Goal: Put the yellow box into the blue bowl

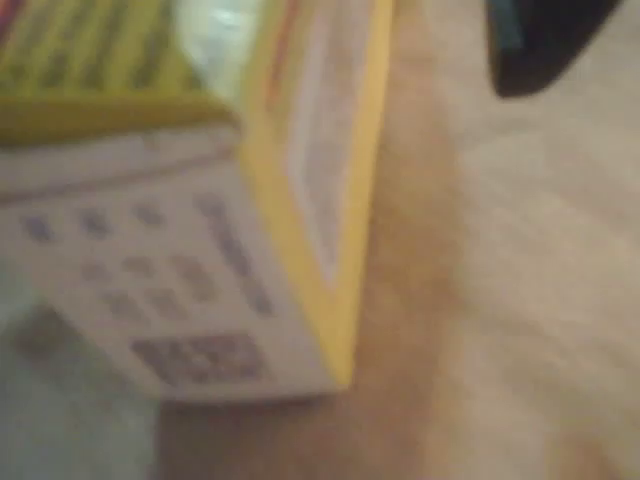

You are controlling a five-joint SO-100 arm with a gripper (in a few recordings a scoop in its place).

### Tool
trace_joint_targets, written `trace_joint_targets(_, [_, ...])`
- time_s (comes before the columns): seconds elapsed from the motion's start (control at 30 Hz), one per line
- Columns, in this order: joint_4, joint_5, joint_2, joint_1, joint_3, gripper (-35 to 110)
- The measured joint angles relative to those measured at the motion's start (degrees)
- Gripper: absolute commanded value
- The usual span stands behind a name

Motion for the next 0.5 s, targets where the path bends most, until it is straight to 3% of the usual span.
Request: trace_joint_targets(0.5, [0.0,0.0,0.0,-1.41,0.0,39])
